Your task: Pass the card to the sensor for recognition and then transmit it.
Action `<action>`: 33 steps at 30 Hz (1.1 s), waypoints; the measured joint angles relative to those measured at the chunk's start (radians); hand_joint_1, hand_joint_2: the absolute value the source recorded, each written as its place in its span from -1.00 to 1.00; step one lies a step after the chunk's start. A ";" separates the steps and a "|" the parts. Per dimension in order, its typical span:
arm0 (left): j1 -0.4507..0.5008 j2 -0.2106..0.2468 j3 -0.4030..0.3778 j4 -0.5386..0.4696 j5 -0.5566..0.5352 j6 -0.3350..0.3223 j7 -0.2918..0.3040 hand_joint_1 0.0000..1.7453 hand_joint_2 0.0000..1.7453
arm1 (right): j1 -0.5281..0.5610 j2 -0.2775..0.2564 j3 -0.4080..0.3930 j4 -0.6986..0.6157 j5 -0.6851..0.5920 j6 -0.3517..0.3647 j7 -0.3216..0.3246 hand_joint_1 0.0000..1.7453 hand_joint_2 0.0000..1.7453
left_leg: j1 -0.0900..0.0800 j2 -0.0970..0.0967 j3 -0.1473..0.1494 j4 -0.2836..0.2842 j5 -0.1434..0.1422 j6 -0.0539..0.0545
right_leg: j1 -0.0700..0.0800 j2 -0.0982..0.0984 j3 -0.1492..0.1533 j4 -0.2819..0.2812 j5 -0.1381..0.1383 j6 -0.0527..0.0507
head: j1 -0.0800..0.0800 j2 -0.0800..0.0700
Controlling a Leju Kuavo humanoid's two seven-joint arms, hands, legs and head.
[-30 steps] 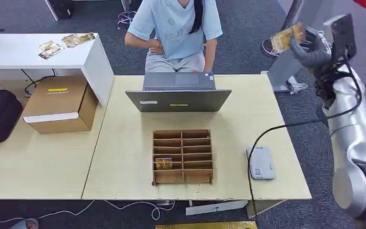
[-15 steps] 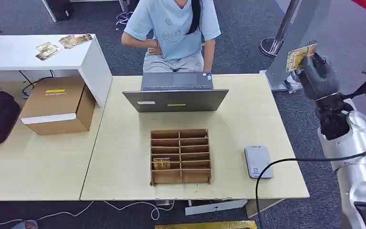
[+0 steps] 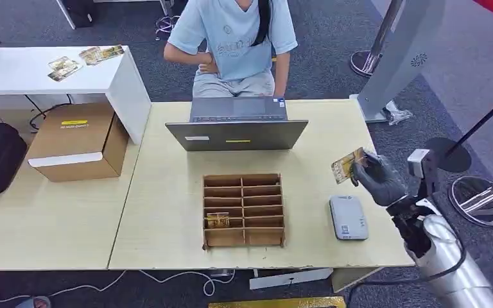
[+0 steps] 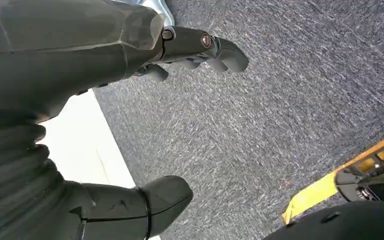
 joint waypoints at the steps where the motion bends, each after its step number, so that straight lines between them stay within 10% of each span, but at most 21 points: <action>1: 0.000 0.000 0.001 0.000 -0.001 0.000 0.000 -1.00 1.00 | 0.002 0.000 0.007 0.004 0.010 -0.008 -0.002 1.00 1.00 | 0.000 0.001 0.000 0.000 0.000 0.000 | 0.000 0.001 0.000 0.000 0.000 0.000 | 0.000 0.000; 23: 0.001 -0.005 0.029 0.000 -0.009 0.002 0.004 -1.00 1.00 | -0.092 0.003 0.093 0.058 0.439 -0.470 0.023 1.00 1.00 | 0.000 0.001 0.000 0.000 0.000 0.000 | 0.000 0.000 0.000 0.000 0.000 0.000 | 0.000 0.000; 33: 0.003 -0.008 0.044 0.000 -0.018 0.003 0.017 -1.00 1.00 | -0.026 -0.017 -0.004 0.020 0.404 -0.485 0.041 1.00 1.00 | 0.000 0.000 0.000 0.000 0.000 0.000 | 0.000 0.000 0.000 0.000 0.000 0.000 | 0.000 0.000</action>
